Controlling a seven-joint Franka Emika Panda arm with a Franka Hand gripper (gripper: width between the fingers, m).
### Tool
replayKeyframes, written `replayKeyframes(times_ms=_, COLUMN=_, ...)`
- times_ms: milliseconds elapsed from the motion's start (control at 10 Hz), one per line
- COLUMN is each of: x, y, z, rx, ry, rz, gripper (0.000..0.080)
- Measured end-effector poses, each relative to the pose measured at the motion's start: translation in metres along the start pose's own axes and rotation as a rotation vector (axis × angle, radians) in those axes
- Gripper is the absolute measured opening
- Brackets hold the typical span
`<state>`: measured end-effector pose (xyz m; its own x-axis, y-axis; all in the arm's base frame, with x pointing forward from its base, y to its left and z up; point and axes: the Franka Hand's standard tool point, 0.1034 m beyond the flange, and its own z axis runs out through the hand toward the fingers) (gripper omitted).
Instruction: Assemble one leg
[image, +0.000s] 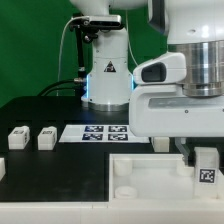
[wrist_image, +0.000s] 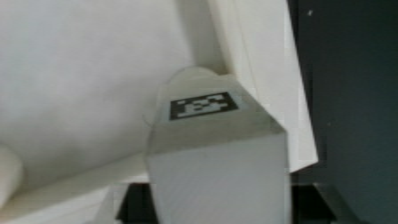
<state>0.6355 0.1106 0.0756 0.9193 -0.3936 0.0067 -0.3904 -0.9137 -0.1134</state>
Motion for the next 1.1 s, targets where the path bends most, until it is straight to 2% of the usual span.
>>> replayKeyframes(times_ms=400, x=0.003, y=0.008, z=-0.001, rx=-0.027, ry=0.009, rz=0.163, gripper=0.0304)
replayKeyframes(times_ms=600, x=0.003, y=0.008, z=-0.001, rx=-0.028, ry=0.009, rz=0.152, gripper=0.0304)
replayKeyframes(times_ms=800, x=0.005, y=0.013, z=-0.001, rx=-0.037, ry=0.015, rz=0.279, gripper=0.0311)
replayKeyframes(times_ms=1100, x=0.005, y=0.013, z=-0.001, rx=-0.037, ry=0.015, rz=0.270, gripper=0.0311)
